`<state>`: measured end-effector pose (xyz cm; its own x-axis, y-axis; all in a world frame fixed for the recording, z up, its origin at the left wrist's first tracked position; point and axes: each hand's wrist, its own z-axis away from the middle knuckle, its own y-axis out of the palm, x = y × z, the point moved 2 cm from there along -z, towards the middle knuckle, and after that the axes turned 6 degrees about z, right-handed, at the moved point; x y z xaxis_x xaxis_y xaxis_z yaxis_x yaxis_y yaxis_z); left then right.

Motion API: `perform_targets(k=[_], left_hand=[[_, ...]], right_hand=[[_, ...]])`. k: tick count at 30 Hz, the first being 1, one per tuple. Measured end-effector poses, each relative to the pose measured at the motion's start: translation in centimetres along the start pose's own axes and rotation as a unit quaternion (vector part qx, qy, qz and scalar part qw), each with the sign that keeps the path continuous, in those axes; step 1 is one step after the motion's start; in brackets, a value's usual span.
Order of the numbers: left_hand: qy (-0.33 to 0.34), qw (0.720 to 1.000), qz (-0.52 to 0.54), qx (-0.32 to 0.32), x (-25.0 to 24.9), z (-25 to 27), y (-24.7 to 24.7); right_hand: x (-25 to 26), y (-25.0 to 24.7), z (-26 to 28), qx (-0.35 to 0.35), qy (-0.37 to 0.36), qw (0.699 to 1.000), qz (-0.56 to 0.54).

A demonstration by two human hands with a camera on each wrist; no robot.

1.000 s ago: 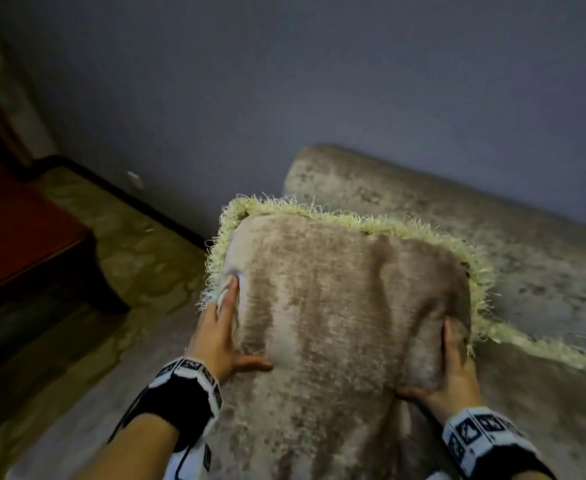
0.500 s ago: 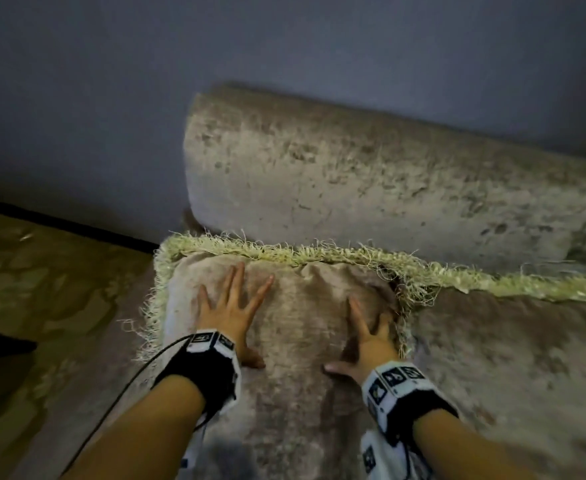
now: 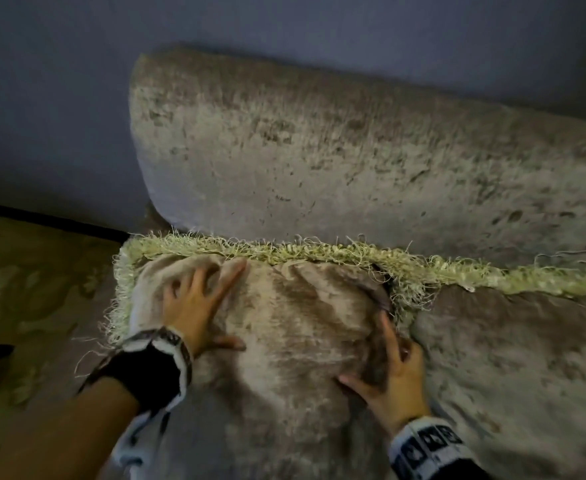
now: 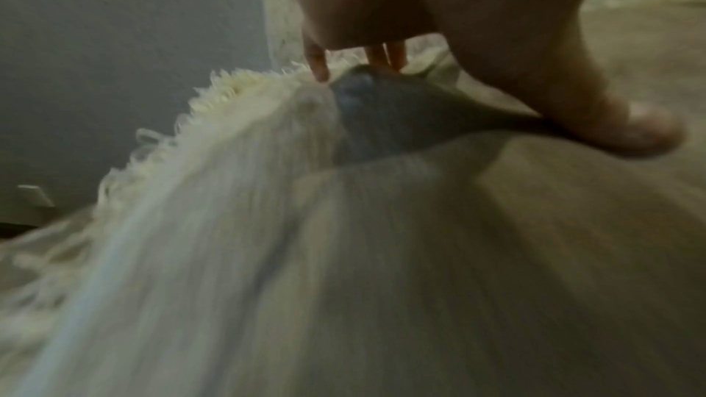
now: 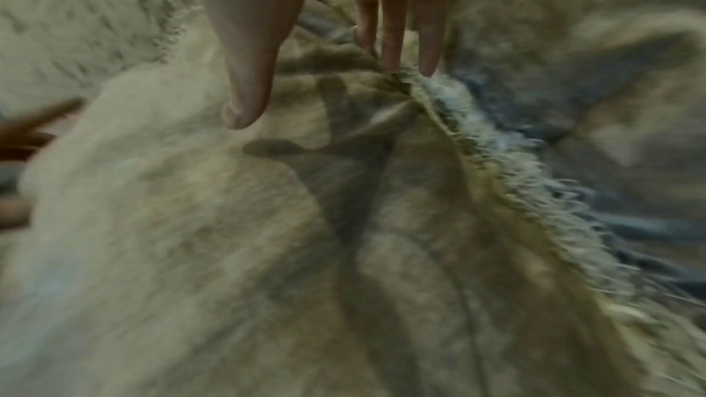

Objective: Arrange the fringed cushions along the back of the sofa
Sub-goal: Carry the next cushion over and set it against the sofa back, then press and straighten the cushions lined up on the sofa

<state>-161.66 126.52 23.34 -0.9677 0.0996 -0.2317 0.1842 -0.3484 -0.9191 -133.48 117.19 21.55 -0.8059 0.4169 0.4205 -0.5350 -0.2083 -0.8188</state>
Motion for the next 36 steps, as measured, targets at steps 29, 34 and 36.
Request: perform_targets(k=[29,34,36], left_hand=[[-0.022,0.999,-0.009,0.041,-0.4,7.4,-6.5],[-0.130,0.982,0.125,-0.052,3.8,9.9,-10.4],[-0.149,0.977,0.144,-0.052,4.9,9.5,-10.7]], right_hand=[[3.7,-3.1,3.1,0.030,-0.153,0.981,-0.114],[13.5,-9.9,2.2,0.006,-0.240,0.967,0.090],[15.9,-10.9,0.8,-0.003,-0.238,0.955,0.175]])
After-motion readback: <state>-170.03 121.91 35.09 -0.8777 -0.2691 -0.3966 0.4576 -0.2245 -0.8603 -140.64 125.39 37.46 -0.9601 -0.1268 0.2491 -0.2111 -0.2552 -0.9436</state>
